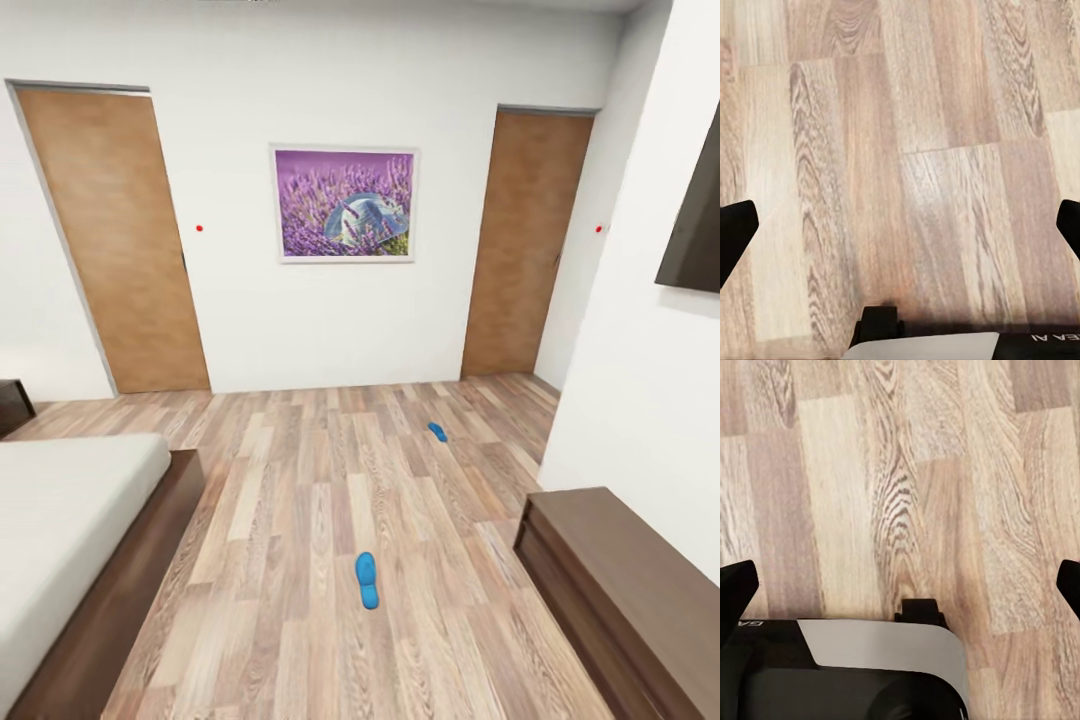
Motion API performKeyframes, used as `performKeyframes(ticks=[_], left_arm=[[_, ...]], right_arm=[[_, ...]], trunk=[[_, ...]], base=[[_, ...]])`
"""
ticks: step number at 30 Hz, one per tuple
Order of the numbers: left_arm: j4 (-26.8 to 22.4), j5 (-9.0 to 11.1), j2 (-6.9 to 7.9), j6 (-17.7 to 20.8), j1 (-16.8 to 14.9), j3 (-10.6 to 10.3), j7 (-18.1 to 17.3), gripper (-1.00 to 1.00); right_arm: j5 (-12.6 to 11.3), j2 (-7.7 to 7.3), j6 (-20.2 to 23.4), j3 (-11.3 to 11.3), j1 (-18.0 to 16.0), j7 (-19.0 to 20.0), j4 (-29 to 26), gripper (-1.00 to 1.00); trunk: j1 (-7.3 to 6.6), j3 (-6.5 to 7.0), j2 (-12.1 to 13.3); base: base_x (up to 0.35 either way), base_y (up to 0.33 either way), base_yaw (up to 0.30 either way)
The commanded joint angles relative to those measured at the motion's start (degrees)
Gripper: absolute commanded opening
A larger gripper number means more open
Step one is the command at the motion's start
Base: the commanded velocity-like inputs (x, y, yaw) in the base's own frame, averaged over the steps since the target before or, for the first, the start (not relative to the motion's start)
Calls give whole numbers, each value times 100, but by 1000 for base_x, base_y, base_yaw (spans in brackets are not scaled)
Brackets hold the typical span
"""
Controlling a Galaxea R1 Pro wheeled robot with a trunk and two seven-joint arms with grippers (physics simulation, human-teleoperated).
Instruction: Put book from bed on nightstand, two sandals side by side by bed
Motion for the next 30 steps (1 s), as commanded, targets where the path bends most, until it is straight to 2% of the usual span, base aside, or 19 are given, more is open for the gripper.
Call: performKeyframes(ticks=[1, 30], left_arm=[[6, 0, -1, -19, -3, -2, 1, 100], [6, 0, -1, -19, -2, -2, 3, 100]], right_arm=[[-2, 0, -18, -5, -2, 4, 3, 100], [-2, 0, -18, -5, -1, 4, 6, 100]], trunk=[[0, -6, -3], [0, -6, -3]], base=[[0, 0, 292], [0, 0, 292]])
